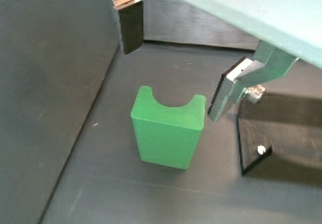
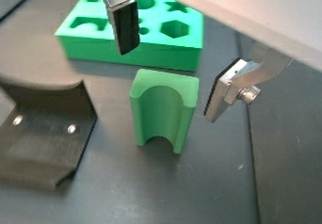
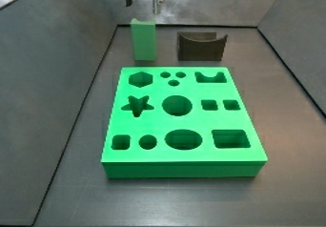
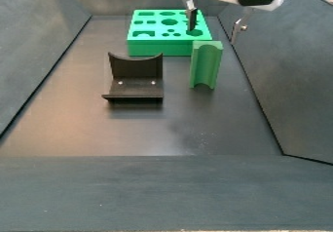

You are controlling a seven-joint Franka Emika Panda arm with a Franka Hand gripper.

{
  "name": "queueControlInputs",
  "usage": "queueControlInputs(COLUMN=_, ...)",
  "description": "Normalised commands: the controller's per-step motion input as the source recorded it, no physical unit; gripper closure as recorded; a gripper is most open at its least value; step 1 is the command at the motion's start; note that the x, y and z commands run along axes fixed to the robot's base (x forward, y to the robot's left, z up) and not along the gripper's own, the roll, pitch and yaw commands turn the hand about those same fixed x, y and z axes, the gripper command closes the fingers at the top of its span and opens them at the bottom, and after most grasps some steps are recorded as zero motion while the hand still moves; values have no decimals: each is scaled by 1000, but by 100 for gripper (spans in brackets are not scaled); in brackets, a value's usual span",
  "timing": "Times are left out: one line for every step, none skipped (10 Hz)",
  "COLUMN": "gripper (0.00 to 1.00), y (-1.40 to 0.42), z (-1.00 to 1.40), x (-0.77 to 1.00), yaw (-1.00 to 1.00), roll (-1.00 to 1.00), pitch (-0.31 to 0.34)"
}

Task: Pick up the arch object. Move up. Place the arch object on the fixture. Regrasp the arch object. Rotate the arch object. Move to above the board. Insert the arch object.
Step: Rotate the arch object.

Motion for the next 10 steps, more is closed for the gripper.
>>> queueControlInputs(gripper=0, y=5, z=-31, x=37, yaw=1000, roll=10, pitch=18)
queueControlInputs(gripper=0, y=5, z=-31, x=37, yaw=1000, roll=12, pitch=20)
queueControlInputs(gripper=0, y=5, z=-31, x=37, yaw=1000, roll=14, pitch=23)
queueControlInputs(gripper=0, y=5, z=-30, x=37, yaw=1000, roll=16, pitch=26)
queueControlInputs(gripper=0, y=5, z=-30, x=37, yaw=1000, roll=19, pitch=31)
queueControlInputs(gripper=0, y=5, z=-29, x=37, yaw=1000, roll=25, pitch=41)
queueControlInputs(gripper=0, y=5, z=-29, x=38, yaw=761, roll=26, pitch=42)
queueControlInputs(gripper=0, y=5, z=-28, x=38, yaw=594, roll=26, pitch=41)
queueControlInputs(gripper=0, y=5, z=-27, x=39, yaw=279, roll=26, pitch=40)
queueControlInputs(gripper=0, y=0, z=-1000, x=0, yaw=186, roll=26, pitch=40)
